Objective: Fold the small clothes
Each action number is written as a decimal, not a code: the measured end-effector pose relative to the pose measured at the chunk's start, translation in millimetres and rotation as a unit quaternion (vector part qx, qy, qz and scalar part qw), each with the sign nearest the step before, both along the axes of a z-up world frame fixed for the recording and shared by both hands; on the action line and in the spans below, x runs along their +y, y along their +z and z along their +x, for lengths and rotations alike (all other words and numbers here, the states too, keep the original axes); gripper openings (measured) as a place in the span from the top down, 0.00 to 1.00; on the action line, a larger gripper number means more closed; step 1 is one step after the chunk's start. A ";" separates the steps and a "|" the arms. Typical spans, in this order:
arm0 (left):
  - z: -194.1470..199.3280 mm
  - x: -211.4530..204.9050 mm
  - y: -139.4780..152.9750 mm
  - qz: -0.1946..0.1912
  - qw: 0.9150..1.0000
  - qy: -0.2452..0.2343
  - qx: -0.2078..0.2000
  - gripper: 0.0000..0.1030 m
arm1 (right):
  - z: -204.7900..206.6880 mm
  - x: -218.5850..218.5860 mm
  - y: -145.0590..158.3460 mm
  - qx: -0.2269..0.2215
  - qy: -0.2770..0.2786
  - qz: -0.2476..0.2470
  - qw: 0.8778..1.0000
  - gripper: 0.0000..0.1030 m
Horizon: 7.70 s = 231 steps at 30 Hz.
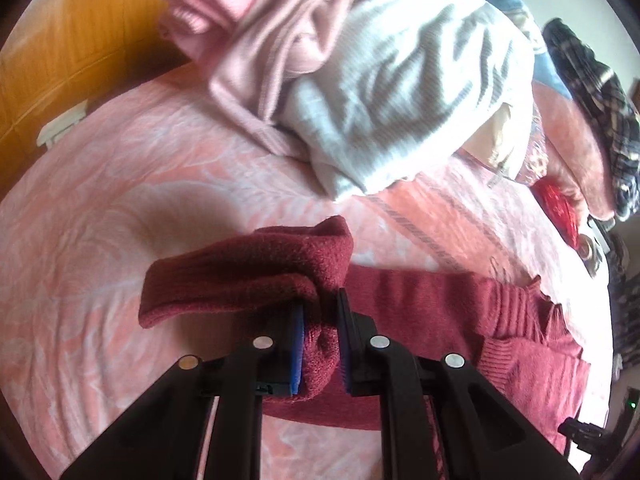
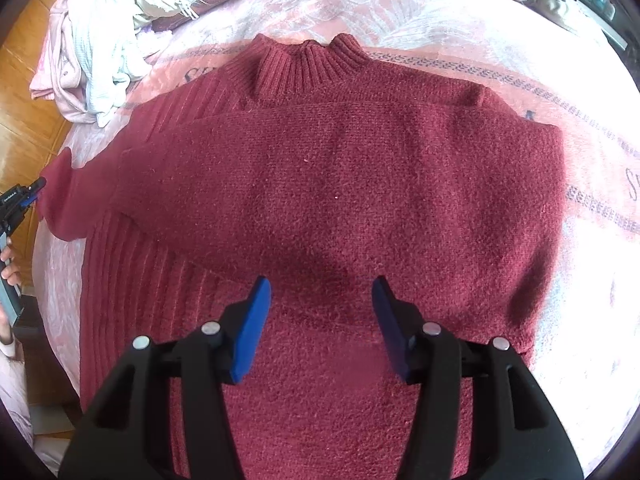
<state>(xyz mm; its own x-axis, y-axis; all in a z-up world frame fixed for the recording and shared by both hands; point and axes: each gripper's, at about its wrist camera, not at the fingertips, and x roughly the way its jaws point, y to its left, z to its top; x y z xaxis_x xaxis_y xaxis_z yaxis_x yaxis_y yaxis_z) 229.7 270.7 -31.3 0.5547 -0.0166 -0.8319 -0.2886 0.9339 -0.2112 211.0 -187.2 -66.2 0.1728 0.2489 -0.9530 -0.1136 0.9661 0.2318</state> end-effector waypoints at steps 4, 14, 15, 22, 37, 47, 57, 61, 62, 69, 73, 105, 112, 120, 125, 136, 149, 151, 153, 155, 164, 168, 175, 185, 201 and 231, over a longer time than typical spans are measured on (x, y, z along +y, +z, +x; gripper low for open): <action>4.8 -59.6 6.3 0.007 0.998 -0.056 -0.002 0.86 | -0.7 -9.3 -2.6 -0.001 -0.002 -0.003 1.000 0.49; 5.3 -196.1 0.0 0.014 0.985 -0.172 0.003 0.86 | -6.2 -48.2 -9.5 -0.001 -0.022 0.007 1.000 0.49; 4.2 -208.8 -1.1 0.014 0.983 -0.182 0.003 0.86 | -6.9 -52.5 -9.5 -0.002 -0.024 0.009 1.000 0.49; -4.5 -298.0 -13.8 0.022 0.966 -0.256 0.010 0.86 | -8.7 -75.1 -11.1 -0.002 -0.036 0.020 0.999 0.48; -9.4 -311.0 -47.6 -0.029 0.951 -0.292 0.098 0.50 | -1.0 -68.2 -14.2 0.006 -0.032 0.011 0.999 0.42; 16.4 -206.3 -32.2 0.034 0.976 -0.183 0.115 0.45 | 6.8 -26.0 -6.9 0.009 0.000 0.020 1.000 0.42; 26.5 -144.6 -65.6 0.000 0.981 -0.135 0.140 0.43 | 24.5 53.3 17.2 -0.015 0.070 0.042 0.997 0.42; 26.3 -133.5 -67.0 0.035 0.979 -0.126 0.156 0.43 | 31.7 87.9 23.2 -0.023 0.089 0.054 0.994 0.41; 26.4 -130.2 -68.8 0.036 0.979 -0.123 0.159 0.43 | 34.2 96.1 23.3 -0.025 0.094 0.056 0.994 0.41; 23.8 -119.4 -70.6 0.018 0.977 -0.136 0.162 0.45 | 45.6 155.8 10.0 -0.008 0.135 0.065 0.989 0.34; 21.2 -121.8 -73.6 0.025 0.976 -0.148 0.161 0.45 | 51.7 171.7 -8.5 0.001 0.141 0.017 0.990 0.30; 21.5 -136.8 -75.7 0.054 0.979 -0.132 0.149 0.36 | 54.9 10.3 25.8 -0.009 -0.040 0.030 0.999 0.36; 23.0 -140.6 -79.0 0.050 0.979 -0.140 0.142 0.33 | 50.2 -43.8 39.1 -0.019 -0.119 -0.032 0.992 0.36; 22.9 -139.9 -77.7 0.044 0.980 -0.130 0.145 0.32 | 49.1 -57.7 2.8 0.034 -0.111 0.101 0.988 0.34; 25.9 -133.6 -70.5 0.020 0.984 -0.113 0.139 0.32 | 52.5 -25.4 -20.5 0.060 -0.075 0.110 0.989 0.39; 26.6 -103.3 -50.1 0.023 0.990 -0.080 0.113 0.32 | 46.3 -29.8 27.2 -0.018 -0.044 0.113 0.992 0.95; 28.9 -142.3 -65.4 0.086 0.981 -0.125 0.123 0.32 | 43.2 -96.8 -16.6 0.021 -0.126 0.041 0.991 0.89; 29.1 -147.9 -71.3 0.092 0.979 -0.128 0.129 0.32 | 42.8 -99.3 -20.3 0.024 -0.124 0.043 0.991 0.88; 29.3 -150.0 -72.1 0.095 0.979 -0.127 0.131 0.32 | 43.2 -98.6 -12.6 0.023 -0.122 0.037 0.992 0.82; 29.6 -152.5 -64.8 0.088 0.980 -0.130 0.125 0.32 | 42.6 -96.5 6.8 -0.007 -0.113 0.003 0.994 0.76; 28.7 -194.4 -56.0 0.073 0.975 -0.179 0.114 0.32 | 45.3 -71.3 10.3 -0.018 -0.077 0.040 0.996 0.70; 31.9 -193.8 -79.6 0.079 0.970 -0.187 0.133 0.26 | 42.3 -76.4 -15.5 0.007 -0.084 0.000 0.996 0.71; 31.2 -189.2 -86.1 0.071 0.971 -0.194 0.121 0.23 | 35.4 -72.4 -23.0 -0.014 -0.075 -0.015 0.997 0.72; -26.6 -179.0 -34.6 0.117 0.962 -0.210 0.126 0.25 | -29.5 -90.6 31.1 -0.026 -0.042 0.029 0.998 0.58; -231.6 -107.8 -47.3 0.107 0.928 -0.263 0.241 0.22 | -277.1 -126.9 36.4 0.055 -0.023 0.045 0.997 0.31; -265.6 -157.3 -71.6 0.006 0.900 -0.300 0.316 0.87 | -309.0 -63.6 -14.7 0.172 0.037 0.088 0.980 0.88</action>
